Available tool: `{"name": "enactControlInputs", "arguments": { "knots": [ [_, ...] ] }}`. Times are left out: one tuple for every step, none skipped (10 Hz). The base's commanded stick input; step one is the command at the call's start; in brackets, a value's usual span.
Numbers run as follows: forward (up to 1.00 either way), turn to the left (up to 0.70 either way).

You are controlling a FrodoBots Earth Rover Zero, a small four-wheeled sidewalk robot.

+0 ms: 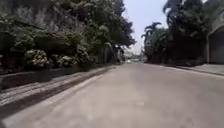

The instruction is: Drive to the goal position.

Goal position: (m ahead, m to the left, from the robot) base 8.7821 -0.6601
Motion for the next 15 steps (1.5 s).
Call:
{"name": "enactControlInputs", "arguments": {
  "knots": [
    [1.0, 0.02],
    [0.77, 0.02],
    [0.0, 0.0],
    [0.0, 0.0],
    [0.0, 0.0],
    [0.0, 0.0],
    [0.0, 0.0],
    [0.0, 0.0],
    [0.0, 0.0],
    [0.0, 0.0],
    [0.0, 0.0],
    [0.45, -0.17],
    [1.0, -0.37],
    [1.0, -0.37],
    [1.0, -0.37]
  ]
}}
